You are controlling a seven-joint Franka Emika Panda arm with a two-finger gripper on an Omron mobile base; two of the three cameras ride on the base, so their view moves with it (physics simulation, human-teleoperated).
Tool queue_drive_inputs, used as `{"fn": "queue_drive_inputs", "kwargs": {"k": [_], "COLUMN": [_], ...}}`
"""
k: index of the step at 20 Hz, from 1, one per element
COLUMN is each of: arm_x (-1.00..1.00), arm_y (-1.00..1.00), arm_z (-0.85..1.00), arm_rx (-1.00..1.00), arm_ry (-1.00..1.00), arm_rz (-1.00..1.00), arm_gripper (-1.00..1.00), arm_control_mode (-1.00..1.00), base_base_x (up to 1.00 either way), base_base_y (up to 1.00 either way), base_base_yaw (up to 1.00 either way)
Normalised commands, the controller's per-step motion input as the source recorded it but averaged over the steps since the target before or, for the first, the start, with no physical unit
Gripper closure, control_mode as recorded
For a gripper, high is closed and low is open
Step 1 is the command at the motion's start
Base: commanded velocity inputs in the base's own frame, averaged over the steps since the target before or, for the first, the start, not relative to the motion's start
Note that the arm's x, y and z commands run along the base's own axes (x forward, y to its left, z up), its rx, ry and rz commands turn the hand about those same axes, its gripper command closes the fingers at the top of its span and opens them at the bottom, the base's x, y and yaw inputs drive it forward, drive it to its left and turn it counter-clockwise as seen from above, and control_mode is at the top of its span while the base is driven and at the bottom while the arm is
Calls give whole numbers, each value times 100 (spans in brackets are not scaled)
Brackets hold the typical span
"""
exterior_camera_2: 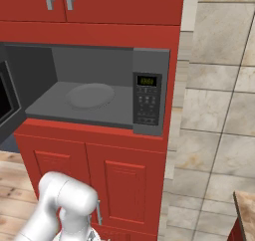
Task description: Place the sponge inside the microwave to prepare for sanitizing.
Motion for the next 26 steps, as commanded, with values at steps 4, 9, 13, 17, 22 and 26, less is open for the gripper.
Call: {"fn": "queue_drive_inputs", "kwargs": {"k": [4, 9, 13, 17, 22, 26], "arm_x": [0, 2, 18, 3, -1, -31], "arm_y": [27, 4, -12, -60, -75, -97], "arm_z": [-54, -38, -16, 3, 15, 68], "arm_rx": [0, 7, 23, 18, -9, -46], "arm_ry": [-18, -8, 0, 2, -1, -26], "arm_rz": [-21, -3, 0, 0, 0, 0], "arm_gripper": [-100, -100, -100, -100, -100, -100], "arm_control_mode": [-100, -100, -100, -100, -100, -100], "base_base_x": [0, 0, 0, 0, 0, 0], "base_base_y": [0, 0, 0, 0, 0, 0], "base_base_yaw": [0, 0, 0, 0, 0, 0]}}
